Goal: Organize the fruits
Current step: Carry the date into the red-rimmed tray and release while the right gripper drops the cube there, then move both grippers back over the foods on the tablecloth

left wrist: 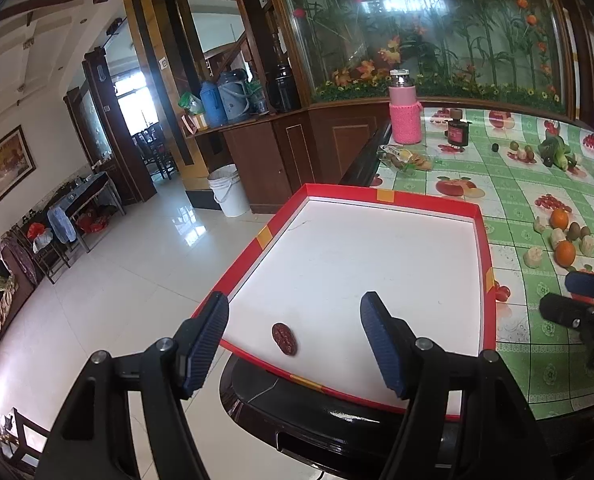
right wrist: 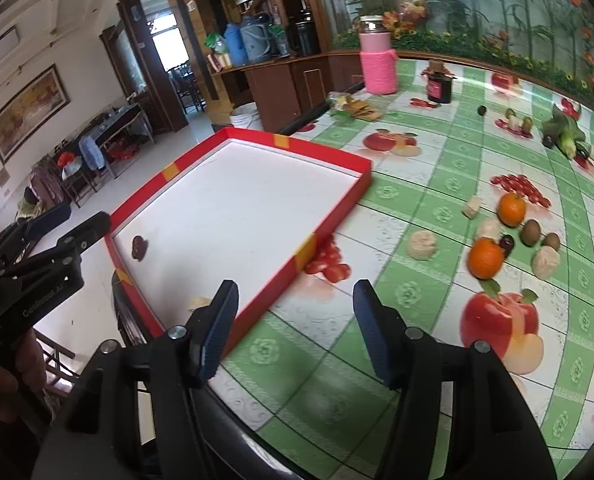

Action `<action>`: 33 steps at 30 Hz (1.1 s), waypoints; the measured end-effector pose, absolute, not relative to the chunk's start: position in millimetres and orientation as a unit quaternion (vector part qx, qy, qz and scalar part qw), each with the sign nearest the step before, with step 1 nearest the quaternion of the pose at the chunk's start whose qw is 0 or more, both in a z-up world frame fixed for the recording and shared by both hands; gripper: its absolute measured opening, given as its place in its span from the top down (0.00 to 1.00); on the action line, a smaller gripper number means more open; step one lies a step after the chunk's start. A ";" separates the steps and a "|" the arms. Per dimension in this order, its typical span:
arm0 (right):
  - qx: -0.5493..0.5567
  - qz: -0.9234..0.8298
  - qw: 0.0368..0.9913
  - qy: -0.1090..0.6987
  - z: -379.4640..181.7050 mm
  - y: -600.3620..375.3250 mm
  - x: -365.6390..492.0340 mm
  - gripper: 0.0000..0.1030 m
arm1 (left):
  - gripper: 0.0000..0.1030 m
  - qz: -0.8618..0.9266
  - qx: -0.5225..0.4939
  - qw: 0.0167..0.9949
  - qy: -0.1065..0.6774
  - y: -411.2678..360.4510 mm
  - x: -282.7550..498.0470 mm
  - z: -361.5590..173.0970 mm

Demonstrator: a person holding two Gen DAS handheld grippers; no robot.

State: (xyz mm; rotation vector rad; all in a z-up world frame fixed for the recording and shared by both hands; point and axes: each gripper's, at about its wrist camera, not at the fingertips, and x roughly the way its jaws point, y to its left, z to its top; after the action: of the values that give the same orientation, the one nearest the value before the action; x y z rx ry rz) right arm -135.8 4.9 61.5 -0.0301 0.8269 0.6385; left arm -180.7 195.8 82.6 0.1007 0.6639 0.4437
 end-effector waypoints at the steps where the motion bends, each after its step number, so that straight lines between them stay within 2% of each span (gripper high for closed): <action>1: -0.011 0.301 0.868 0.396 60.6 0.3 -133.8 0.41 | 0.33 0.217 0.050 0.920 0.324 195.4 -180.4 82.6; 21: 0.029 0.260 0.875 0.408 47.9 -66.8 -111.3 0.40 | 0.33 0.197 0.080 0.916 0.339 167.1 -167.8 84.5; 33: 0.043 0.187 0.882 0.431 31.3 -135.1 -94.1 0.40 | 0.32 0.100 0.096 0.919 0.369 110.0 -145.2 70.0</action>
State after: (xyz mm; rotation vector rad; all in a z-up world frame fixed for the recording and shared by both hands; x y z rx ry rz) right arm -94.1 -135.1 31.3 0.0899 0.8971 0.3891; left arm -145.2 110.0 70.0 0.1968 0.7593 0.2058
